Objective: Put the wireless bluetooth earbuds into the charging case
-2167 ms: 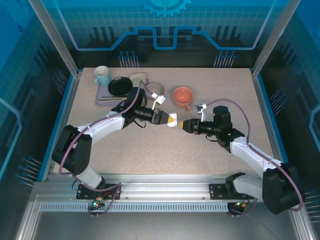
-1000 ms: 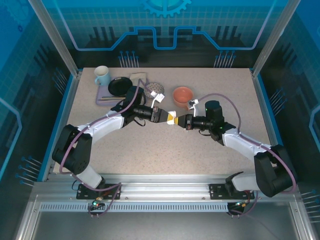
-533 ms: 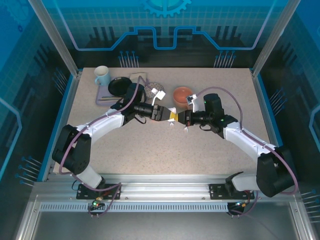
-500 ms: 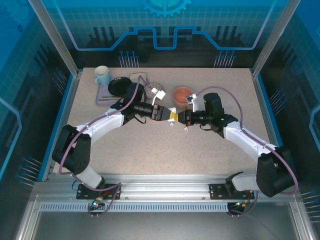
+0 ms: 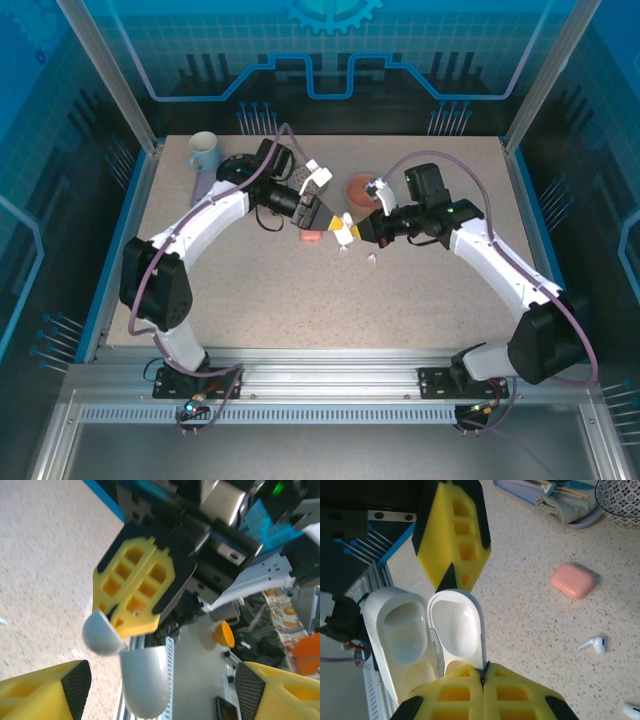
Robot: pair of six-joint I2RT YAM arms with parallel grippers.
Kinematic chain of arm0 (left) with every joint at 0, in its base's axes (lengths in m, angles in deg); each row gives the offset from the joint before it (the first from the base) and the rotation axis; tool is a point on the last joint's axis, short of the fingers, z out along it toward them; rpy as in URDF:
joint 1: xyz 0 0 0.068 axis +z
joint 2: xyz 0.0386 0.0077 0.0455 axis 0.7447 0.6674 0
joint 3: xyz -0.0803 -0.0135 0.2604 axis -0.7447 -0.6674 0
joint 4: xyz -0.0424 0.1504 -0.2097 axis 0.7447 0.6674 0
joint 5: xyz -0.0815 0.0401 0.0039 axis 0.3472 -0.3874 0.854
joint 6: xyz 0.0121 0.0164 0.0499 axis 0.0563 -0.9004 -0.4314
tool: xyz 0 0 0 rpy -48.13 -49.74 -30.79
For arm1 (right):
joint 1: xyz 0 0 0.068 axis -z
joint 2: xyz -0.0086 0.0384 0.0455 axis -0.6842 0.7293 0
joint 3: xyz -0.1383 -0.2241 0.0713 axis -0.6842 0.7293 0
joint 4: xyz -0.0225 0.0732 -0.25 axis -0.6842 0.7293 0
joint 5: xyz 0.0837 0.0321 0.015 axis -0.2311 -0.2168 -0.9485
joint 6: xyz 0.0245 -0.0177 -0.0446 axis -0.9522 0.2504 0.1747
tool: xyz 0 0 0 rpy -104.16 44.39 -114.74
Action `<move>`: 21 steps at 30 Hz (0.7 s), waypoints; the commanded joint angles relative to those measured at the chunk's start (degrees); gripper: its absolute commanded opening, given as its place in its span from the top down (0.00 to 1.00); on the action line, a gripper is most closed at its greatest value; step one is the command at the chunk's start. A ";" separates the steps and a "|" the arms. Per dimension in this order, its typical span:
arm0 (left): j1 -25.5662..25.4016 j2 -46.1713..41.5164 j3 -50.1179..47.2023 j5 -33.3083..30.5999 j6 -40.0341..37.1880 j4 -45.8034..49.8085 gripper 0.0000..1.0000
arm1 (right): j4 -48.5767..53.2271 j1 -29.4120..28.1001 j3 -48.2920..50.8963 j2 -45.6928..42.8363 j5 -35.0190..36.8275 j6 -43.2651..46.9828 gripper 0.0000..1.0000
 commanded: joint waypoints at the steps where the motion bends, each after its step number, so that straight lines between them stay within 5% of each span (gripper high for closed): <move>1: 0.09 2.99 3.35 4.02 -10.63 15.58 0.22 | 6.27 0.58 -1.90 1.20 -1.66 6.35 1.00; 8: 0.09 6.96 7.32 4.77 -16.70 24.79 0.30 | 7.15 0.57 -2.57 2.99 -1.96 7.96 1.00; 21: -2.36 8.03 4.92 5.00 -9.73 15.32 0.38 | 5.72 -0.23 -4.27 4.44 -1.83 7.01 1.00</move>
